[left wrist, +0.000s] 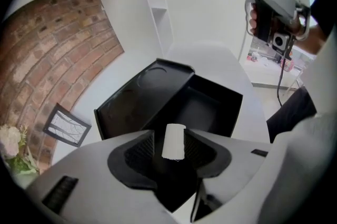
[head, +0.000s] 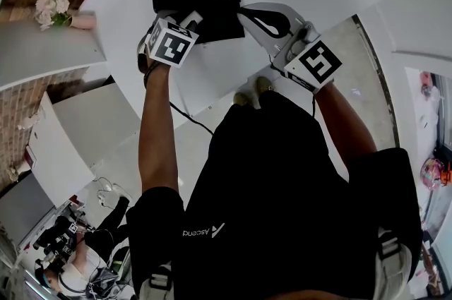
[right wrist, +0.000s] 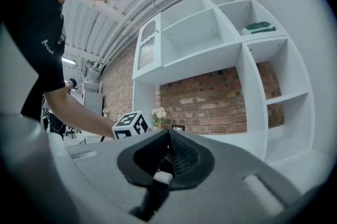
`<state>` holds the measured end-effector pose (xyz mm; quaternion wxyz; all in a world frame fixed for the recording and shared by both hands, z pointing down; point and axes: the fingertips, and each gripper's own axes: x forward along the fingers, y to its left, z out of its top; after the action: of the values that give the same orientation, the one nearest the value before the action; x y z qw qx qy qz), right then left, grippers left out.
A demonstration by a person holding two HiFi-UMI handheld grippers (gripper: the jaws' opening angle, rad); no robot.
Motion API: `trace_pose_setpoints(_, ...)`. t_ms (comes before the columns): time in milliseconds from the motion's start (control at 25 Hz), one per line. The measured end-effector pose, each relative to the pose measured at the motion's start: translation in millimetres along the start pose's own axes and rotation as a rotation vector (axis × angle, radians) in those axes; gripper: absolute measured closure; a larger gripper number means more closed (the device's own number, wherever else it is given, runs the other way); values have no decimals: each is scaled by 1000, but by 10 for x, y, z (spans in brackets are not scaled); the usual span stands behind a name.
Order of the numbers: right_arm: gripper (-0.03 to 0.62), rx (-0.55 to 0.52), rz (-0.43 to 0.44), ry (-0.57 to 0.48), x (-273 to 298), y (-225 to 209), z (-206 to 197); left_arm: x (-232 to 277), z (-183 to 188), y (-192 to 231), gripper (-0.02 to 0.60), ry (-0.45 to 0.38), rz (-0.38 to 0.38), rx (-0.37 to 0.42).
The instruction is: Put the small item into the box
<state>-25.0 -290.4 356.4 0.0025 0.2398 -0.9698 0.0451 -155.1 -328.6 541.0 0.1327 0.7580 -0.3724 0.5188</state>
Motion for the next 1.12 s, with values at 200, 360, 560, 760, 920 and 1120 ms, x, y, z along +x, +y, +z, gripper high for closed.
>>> trace_pose_setpoints(200,592,-12,20,-17,47,111,70,-445,196,52,413,-197,60,-86)
trace_pose_setpoints(360,592,-22,36,-36,83,217,166,-953,509,-28,413,-480,64,-161)
trace_pose_setpoints(560,592,-38,51,-66,123,349,347,-1544,737,-152,421,-757,99,-186)
trace_pose_setpoints(760,592,-86,75,-138,82,532,549,-2127,898,-360,461,-962,117,-213)
trace_pose_setpoints(920,592,-67,80,-173,31,676,694,-2538,960,-490,504,-1090,145,-216)
trace_pose_setpoints(1120,592,-65,83,-184,-30,880,791,-2862,923,-610,547,-1194,172,-228)
